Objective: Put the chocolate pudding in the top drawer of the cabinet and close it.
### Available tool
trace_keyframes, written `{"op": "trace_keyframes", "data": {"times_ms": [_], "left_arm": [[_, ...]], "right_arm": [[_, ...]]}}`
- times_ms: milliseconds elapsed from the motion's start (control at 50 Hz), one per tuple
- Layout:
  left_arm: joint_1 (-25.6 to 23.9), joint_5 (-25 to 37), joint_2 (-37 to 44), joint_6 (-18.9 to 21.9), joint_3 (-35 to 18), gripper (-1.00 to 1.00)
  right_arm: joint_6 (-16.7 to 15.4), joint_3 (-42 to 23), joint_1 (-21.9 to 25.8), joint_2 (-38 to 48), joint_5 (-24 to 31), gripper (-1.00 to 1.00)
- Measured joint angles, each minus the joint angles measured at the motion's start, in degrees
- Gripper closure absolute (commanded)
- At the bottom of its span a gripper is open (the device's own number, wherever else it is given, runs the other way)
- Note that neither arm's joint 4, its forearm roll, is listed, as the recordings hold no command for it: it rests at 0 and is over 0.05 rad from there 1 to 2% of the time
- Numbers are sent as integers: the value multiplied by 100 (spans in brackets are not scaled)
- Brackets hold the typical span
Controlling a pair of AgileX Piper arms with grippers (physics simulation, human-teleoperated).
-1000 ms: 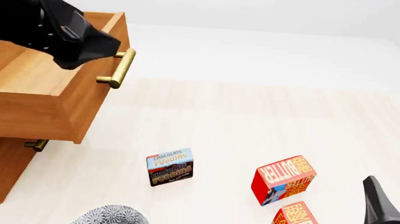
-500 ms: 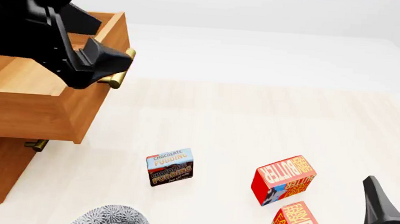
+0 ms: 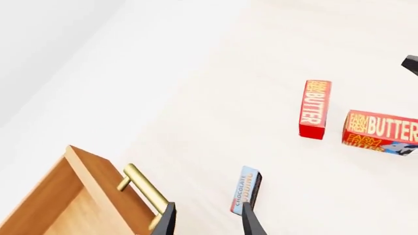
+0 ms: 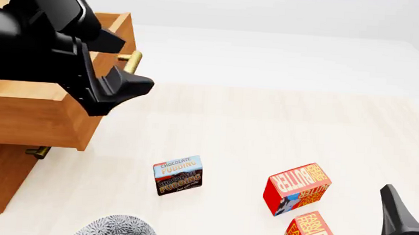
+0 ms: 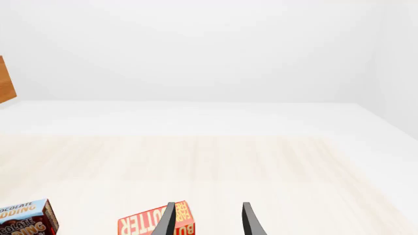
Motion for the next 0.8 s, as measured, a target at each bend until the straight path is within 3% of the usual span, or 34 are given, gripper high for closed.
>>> {"op": "trace_keyframes", "data": {"times_ms": [800], "left_arm": [[-309,-747,373,-118,827,-100]], "right_arm": [[0,1,1,-1,0,-100]]}}
